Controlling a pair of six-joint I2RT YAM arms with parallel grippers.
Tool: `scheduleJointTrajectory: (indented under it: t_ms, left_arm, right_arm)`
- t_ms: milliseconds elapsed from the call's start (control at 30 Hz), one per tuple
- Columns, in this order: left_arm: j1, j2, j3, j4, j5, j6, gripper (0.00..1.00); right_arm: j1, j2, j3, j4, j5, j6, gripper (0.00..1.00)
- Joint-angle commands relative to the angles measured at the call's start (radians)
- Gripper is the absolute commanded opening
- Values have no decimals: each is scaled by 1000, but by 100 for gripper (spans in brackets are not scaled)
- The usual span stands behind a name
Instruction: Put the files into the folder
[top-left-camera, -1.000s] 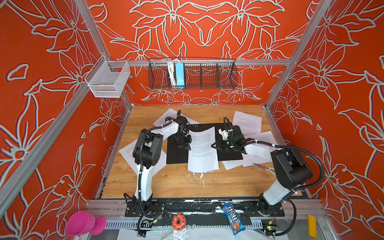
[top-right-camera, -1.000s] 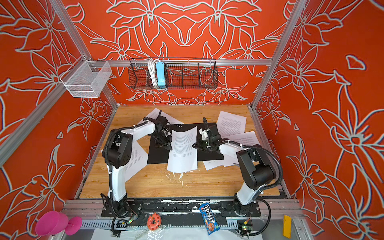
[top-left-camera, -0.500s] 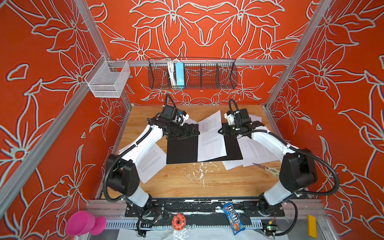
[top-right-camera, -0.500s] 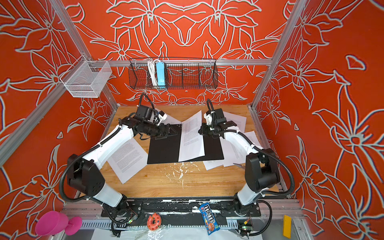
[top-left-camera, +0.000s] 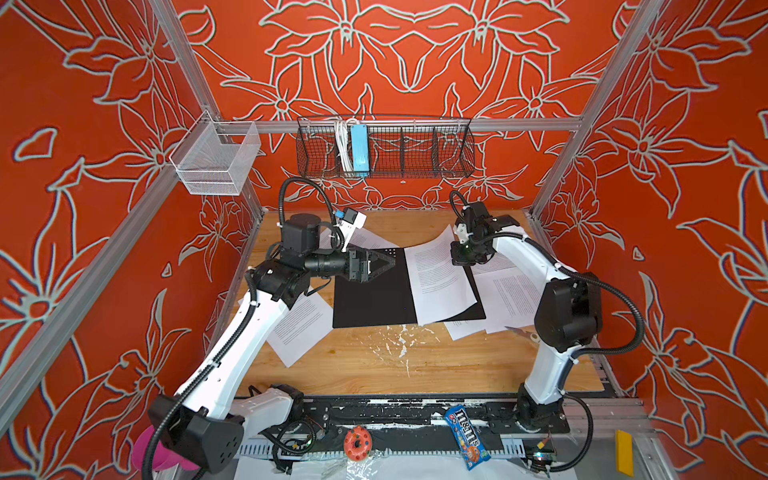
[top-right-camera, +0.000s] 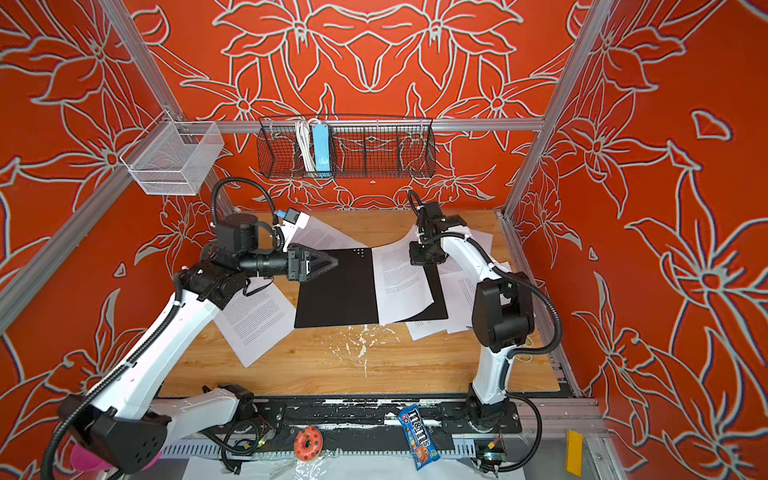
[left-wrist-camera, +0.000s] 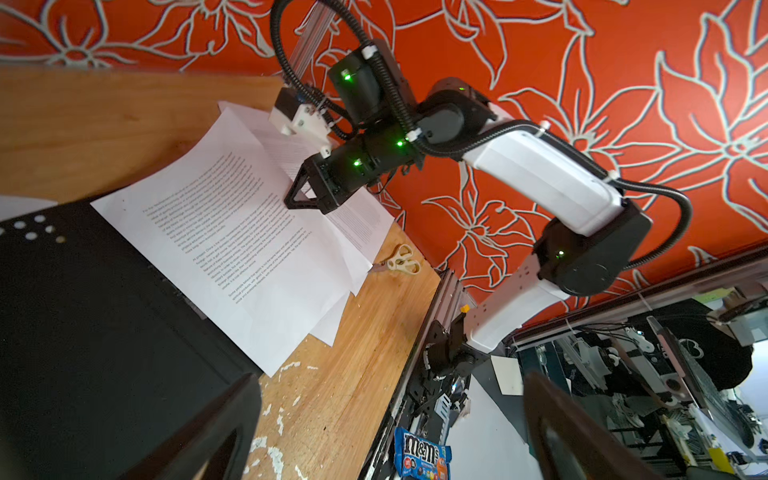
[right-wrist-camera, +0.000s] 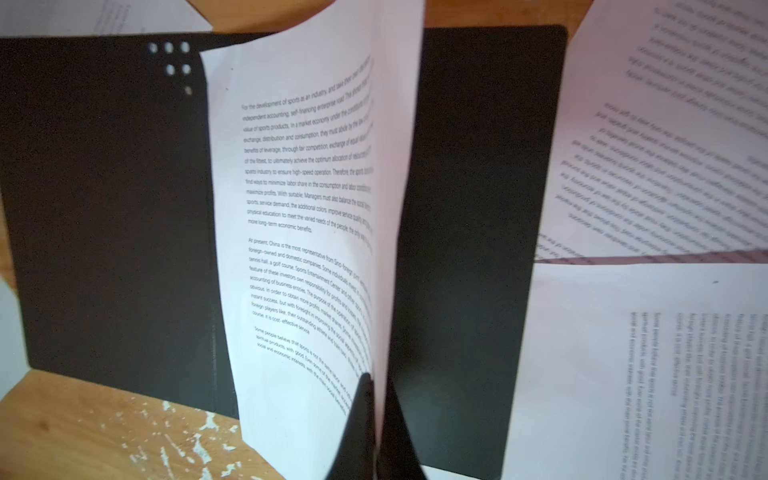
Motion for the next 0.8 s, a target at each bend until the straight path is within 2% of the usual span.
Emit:
scheduleJointTrajectory:
  t_ms: [0,100,267,533,767]
  left_arm:
    - [26,-12,-40,132,45,-51,98]
    - [42,-6,-71,195,71,-96,98]
    - [46,8,-104,272,103,-152,98]
    - [46,25,-111,284,107,-155,98]
    - [46,43,-114,289,107,-161,98]
  right_arm:
    - [-17,34,45,-111,108,-84,0]
    - [-30,48,50,-111,140,-79,0]
    - [-38,78,53,-94,96,-65,0]
    - [-38,47,-8,3,-63,-76,0]
    - [-39,53,-19,32,-142,-45,0]
